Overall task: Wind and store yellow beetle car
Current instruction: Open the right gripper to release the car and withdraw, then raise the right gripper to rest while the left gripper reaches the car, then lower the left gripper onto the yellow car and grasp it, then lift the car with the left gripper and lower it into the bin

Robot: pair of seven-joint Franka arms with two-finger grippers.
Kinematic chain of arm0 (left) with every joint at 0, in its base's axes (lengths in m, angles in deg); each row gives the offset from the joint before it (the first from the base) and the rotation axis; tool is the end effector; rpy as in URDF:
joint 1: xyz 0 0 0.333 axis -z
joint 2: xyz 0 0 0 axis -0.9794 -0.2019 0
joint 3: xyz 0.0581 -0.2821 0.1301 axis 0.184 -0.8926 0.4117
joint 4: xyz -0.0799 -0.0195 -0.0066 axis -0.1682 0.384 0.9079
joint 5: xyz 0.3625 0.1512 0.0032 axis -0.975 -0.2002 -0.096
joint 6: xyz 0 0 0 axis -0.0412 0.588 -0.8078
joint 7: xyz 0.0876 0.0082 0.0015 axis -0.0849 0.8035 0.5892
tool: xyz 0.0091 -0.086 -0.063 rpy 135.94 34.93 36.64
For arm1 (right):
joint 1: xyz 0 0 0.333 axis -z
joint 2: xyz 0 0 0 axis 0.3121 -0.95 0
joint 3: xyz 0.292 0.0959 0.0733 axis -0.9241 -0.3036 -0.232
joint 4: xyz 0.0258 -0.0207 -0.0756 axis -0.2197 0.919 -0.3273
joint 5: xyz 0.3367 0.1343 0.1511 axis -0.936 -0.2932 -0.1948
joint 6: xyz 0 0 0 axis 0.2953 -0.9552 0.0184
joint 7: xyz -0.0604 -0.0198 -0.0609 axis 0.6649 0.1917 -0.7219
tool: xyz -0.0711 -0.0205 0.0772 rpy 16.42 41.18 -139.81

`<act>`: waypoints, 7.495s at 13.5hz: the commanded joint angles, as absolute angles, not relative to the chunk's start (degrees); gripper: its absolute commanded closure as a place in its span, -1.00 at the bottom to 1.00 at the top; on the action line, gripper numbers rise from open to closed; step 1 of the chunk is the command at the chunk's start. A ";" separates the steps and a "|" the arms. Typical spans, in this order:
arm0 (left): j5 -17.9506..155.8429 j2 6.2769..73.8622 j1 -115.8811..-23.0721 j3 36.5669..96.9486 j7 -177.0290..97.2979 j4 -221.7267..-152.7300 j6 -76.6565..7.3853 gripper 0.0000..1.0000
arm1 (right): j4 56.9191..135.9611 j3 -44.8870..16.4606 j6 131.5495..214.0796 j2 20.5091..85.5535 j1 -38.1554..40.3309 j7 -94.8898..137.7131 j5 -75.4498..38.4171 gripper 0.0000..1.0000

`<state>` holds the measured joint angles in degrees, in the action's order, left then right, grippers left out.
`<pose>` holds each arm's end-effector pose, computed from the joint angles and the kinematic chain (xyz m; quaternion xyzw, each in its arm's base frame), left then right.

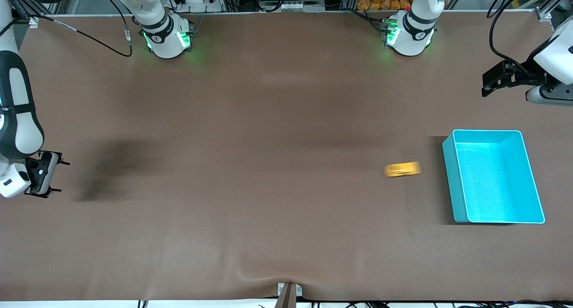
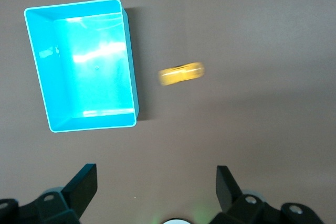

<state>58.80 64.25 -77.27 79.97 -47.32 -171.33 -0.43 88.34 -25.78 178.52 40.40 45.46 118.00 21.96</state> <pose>0.5466 -0.0555 0.6515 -0.9979 0.0610 0.0204 0.0098 0.6361 -0.2595 0.2618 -0.7570 -0.6516 0.0177 0.0455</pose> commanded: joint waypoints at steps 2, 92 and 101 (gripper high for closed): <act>57.41 64.02 -77.30 79.81 -48.25 -170.40 -0.44 -1.00 | 86.46 -26.69 174.81 41.42 45.61 116.59 16.52 -1.00; 57.05 49.44 -96.19 75.59 -30.02 -192.63 -38.15 1.00 | 85.84 -13.16 142.01 80.98 12.47 16.73 19.30 -1.00; 56.88 44.17 -99.80 75.85 -54.47 -191.84 -41.38 1.00 | 85.75 -13.16 142.10 80.98 12.65 16.82 19.38 -1.00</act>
<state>57.46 46.03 -99.37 76.11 -50.75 -193.33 -40.09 86.65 -13.89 142.32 81.25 13.59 16.82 18.52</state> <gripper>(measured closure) 0.542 0.000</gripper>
